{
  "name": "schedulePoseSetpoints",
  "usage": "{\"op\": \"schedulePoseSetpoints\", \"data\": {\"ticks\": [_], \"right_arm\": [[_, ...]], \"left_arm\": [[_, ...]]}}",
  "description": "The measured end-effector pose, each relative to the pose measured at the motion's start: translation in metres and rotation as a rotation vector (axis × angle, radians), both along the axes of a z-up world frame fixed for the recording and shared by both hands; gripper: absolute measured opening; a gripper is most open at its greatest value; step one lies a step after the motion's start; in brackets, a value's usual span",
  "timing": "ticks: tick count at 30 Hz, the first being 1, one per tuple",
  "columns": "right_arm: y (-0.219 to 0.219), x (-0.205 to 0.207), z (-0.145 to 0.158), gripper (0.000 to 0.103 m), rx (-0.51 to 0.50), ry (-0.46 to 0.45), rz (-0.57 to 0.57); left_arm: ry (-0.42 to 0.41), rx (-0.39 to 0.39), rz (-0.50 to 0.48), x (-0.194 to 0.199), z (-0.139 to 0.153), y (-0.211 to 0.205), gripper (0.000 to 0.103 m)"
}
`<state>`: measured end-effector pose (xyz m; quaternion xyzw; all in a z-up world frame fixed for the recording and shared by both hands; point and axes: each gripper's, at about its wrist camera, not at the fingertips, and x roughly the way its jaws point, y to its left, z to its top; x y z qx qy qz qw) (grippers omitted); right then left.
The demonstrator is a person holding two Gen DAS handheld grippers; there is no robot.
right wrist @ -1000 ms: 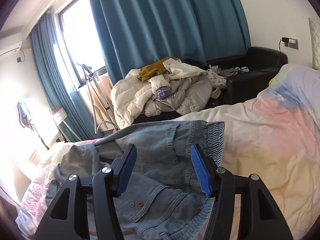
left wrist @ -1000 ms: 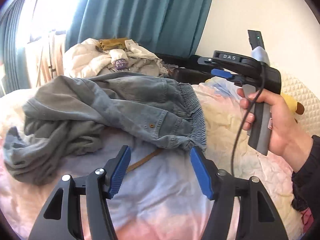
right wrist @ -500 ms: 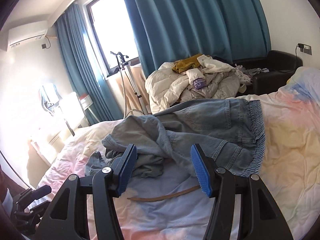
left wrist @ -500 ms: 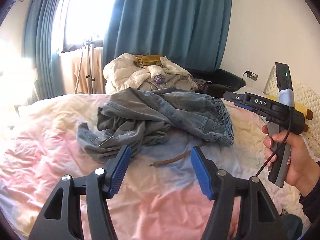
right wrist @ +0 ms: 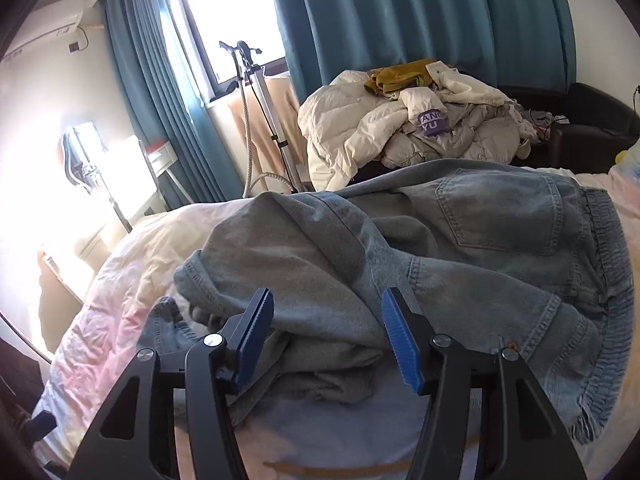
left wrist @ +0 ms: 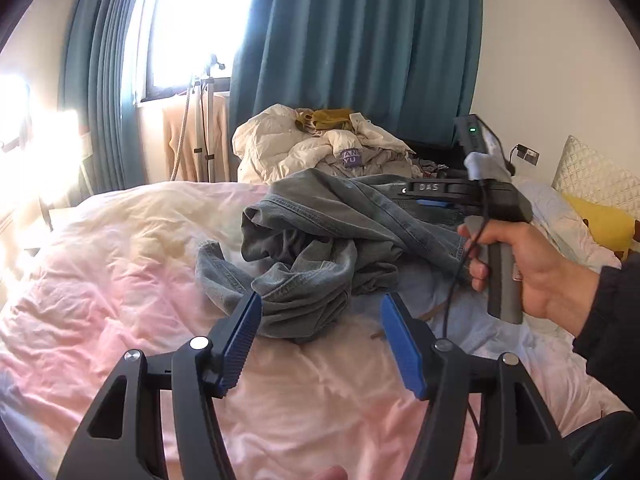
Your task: Fold clothes
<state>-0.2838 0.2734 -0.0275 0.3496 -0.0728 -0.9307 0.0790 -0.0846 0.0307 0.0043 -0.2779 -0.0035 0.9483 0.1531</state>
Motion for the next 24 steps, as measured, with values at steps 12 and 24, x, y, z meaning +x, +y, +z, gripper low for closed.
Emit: {"op": "schedulePoseSetpoints", "data": {"ticks": [12, 24], "right_arm": [[-0.023, -0.12, -0.054, 0.055, 0.04, -0.046, 0.04], [-0.057, 0.009, 0.012, 0.006, 0.138, 0.058, 0.107]], "left_arm": [[-0.103, 0.11, 0.056, -0.065, -0.038, -0.03, 0.064], [-0.03, 0.102, 0.061, -0.042, -0.02, -0.025, 0.064]]}}
